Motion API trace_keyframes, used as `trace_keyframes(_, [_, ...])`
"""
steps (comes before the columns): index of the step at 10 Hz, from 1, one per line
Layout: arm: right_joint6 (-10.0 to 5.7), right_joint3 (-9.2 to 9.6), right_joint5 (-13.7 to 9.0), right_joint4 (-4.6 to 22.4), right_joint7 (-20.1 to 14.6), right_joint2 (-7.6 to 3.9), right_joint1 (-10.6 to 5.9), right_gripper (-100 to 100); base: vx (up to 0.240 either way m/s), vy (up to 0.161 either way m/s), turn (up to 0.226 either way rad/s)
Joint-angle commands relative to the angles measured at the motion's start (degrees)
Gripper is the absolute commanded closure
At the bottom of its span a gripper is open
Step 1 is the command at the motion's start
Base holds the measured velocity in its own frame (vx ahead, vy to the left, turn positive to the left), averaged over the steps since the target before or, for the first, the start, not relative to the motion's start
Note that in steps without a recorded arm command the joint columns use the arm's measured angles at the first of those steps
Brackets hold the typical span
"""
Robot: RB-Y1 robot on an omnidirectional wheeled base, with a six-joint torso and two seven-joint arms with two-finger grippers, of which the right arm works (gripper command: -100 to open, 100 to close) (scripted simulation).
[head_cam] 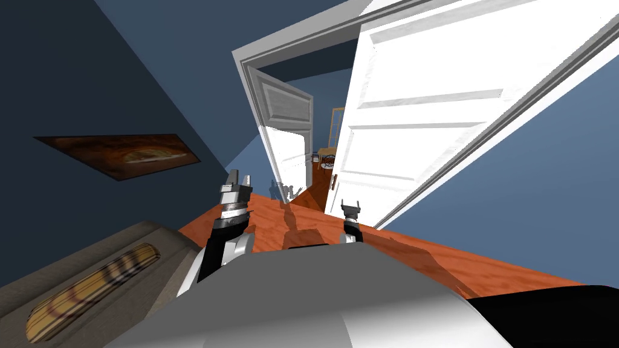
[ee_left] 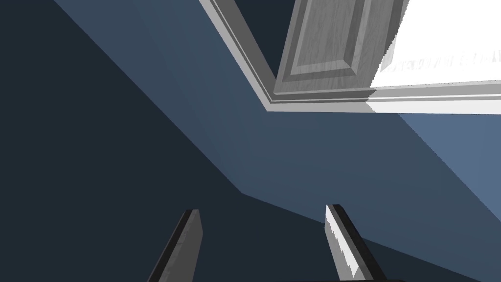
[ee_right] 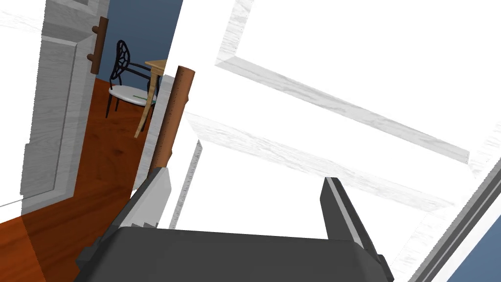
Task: Push the door open
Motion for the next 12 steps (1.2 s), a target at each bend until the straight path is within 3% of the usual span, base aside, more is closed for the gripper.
trace_keyframes(1, [-0.51, 0.08, -0.8, 2.4, -1.5, 0.59, -0.86, -100, 0.134, -0.033, 0.138])
trace_keyframes(12, [-2.49, 0.2, -4.7, 12.1, -8.3, 3.24, -3.97, -100, 0.085, -0.04, 0.078])
